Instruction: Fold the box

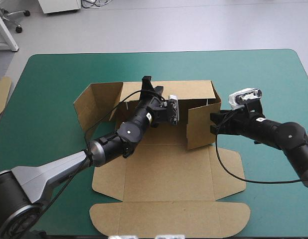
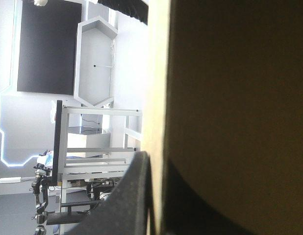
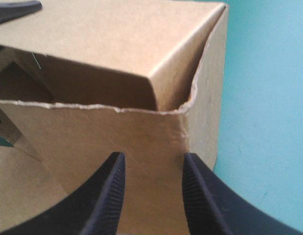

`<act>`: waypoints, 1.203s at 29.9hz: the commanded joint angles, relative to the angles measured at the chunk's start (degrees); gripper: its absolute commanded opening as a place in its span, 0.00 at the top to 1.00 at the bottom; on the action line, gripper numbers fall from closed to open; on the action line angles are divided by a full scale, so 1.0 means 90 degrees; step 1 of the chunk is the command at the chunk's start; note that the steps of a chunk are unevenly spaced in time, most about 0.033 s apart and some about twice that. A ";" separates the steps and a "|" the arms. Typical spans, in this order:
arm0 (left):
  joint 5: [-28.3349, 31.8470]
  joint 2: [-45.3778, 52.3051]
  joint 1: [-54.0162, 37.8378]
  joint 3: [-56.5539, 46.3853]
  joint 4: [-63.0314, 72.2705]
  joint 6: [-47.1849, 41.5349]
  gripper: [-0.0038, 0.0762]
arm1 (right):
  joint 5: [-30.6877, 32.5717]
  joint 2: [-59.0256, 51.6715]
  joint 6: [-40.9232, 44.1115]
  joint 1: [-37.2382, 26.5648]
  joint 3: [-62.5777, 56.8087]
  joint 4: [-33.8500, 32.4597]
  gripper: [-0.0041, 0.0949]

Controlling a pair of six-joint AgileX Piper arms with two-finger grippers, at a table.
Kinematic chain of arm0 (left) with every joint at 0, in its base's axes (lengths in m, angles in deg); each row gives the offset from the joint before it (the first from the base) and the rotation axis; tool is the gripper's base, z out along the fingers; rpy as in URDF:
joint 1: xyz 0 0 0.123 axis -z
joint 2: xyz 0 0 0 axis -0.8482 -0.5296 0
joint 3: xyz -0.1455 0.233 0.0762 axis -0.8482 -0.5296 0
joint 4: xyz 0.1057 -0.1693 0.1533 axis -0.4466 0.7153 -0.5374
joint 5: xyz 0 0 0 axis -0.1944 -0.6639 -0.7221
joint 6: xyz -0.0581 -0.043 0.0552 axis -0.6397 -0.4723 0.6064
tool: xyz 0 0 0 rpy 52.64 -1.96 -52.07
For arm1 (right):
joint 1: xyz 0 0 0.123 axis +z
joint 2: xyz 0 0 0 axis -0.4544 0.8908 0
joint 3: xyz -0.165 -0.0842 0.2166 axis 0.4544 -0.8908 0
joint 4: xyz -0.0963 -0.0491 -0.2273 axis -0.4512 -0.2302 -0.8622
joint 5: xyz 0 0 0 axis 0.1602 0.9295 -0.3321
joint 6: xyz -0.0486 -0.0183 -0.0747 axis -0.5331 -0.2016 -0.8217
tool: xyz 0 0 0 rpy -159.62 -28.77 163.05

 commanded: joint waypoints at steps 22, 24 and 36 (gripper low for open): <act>-0.0094 0.0208 0.0028 0.0037 0.0103 -0.0252 0.97 | 0.2551 -0.0253 0.5936 0.0256 0.3639 -0.6523 0.60; -0.0137 0.0208 0.0028 0.0037 0.0103 -0.0252 0.97 | 0.2783 0.0302 0.5788 0.0256 0.4216 -0.6523 0.60; -0.0232 0.0208 0.0028 0.0037 0.0103 -0.0252 0.97 | 0.3497 0.2942 0.4875 -0.1208 0.6714 -0.3843 0.60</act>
